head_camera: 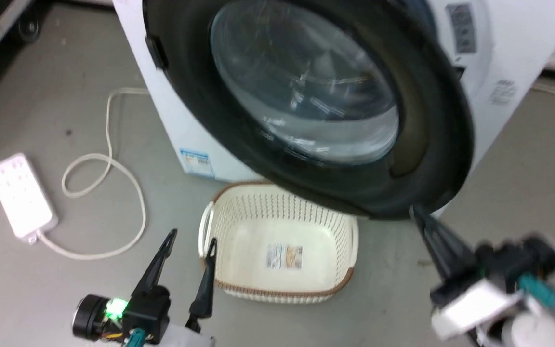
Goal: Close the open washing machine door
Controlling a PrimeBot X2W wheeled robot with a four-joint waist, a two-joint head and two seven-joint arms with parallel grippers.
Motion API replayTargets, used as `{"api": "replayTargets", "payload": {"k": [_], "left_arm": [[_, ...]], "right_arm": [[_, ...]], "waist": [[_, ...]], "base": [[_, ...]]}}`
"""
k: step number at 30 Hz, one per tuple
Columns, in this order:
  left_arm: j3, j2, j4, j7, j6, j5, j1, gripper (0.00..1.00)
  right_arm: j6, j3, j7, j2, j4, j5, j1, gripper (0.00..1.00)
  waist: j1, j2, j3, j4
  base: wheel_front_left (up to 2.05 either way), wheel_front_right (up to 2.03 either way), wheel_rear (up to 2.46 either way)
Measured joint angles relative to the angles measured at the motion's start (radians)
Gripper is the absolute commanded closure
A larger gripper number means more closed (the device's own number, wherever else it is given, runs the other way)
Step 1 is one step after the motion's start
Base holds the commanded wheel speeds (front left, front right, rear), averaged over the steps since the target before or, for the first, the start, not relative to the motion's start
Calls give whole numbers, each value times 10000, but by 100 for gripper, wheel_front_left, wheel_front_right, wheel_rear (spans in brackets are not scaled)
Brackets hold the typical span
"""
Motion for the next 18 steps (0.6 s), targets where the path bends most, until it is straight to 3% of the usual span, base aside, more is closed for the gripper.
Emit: {"api": "replayTargets", "payload": {"k": [5,10,18], "left_arm": [[6,-313,105,0,-13,192,-386,0],[56,-585,128,0,-119,297,-757,0],[240,-936,169,0,-276,454,-1228,0]], "right_arm": [[0,660,619,-1103,403,863,-1850,100],[40,654,1011,-1898,1281,1766,-3418,100],[25,-309,1484,-2219,3250,2449,-5524,100]], "waist": [[1,0,776,224],[1,0,1454,469],[1,0,2174,795]], "base": [[0,0,0],[0,0,0],[0,0,0]]}}
